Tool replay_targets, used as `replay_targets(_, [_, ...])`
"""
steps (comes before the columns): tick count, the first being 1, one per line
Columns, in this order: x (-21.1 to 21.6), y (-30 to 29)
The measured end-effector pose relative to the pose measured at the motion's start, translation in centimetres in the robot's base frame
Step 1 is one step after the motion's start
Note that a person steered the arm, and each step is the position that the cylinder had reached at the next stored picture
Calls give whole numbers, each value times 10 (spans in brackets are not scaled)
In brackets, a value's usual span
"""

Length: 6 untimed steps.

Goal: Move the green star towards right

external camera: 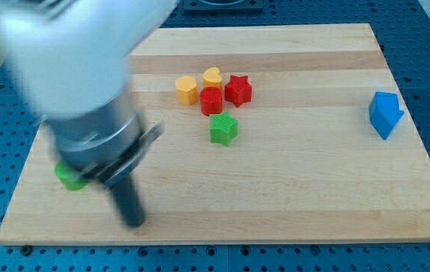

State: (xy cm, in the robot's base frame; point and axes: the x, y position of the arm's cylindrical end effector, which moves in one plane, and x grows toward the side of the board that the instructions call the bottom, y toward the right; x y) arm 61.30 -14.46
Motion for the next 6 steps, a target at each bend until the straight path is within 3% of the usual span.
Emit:
replay_targets(1, [-28, -78])
replay_targets(2, [-81, -85])
replay_targets(3, [-104, -40])
replay_targets(4, [-101, -41])
replay_targets(5, [-95, -78])
replay_targets(6, [-149, -80])
